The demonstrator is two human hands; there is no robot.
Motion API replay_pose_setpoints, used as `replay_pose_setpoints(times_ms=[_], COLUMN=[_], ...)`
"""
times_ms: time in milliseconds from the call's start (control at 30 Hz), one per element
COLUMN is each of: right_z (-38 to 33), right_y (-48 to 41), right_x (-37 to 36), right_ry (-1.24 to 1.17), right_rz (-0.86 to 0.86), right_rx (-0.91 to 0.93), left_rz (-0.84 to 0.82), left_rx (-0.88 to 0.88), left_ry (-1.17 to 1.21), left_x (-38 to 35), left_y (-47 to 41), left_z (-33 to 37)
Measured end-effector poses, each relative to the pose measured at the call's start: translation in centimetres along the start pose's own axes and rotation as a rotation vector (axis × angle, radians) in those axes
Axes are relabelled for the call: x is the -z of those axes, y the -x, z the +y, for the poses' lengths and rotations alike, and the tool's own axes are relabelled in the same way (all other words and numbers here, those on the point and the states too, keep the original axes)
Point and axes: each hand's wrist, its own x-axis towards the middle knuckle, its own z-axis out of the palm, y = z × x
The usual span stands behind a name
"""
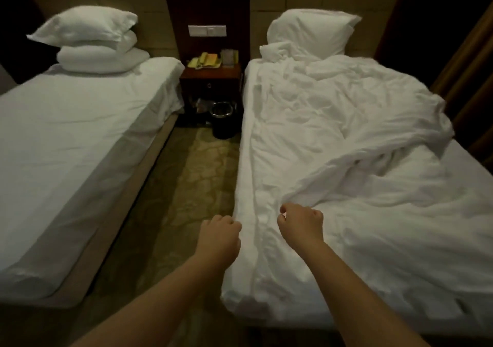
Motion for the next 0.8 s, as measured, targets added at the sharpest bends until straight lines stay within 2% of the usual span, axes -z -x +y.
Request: replay_pose_setpoints(times_ms=[167, 400, 533, 667, 800], right_z=[-3.7, -10.2, -14.2, -15.9, -14.7], right_y=[-6.2, -17.1, -24.6, -31.2, -38.3], right_x=[-0.9, -9.0, -9.8, -7.1, -4.9], right_ry=[0.069, 0.053, 0.034, 0.066, 0.088], right_rz=[0.011, -0.227, -0.299, -0.210, -0.131], right_rx=[0.012, -0.032, -0.021, -0.011, -0.117], left_rz=[0.008, -0.137, -0.125, -0.111, -0.062], left_rx=[0.026, 0.034, 0.047, -0.064, -0.277], left_ry=[0.015, -0.056, -0.109, -0.063, -0.090], left_x=[1.5, 1.3, 4.0, 5.7, 6.8], left_y=[-4.6, -14.6, -23.6, -32.0, -42.2], left_z=[-4.6, -15.8, -20.4, -19.6, -16.9])
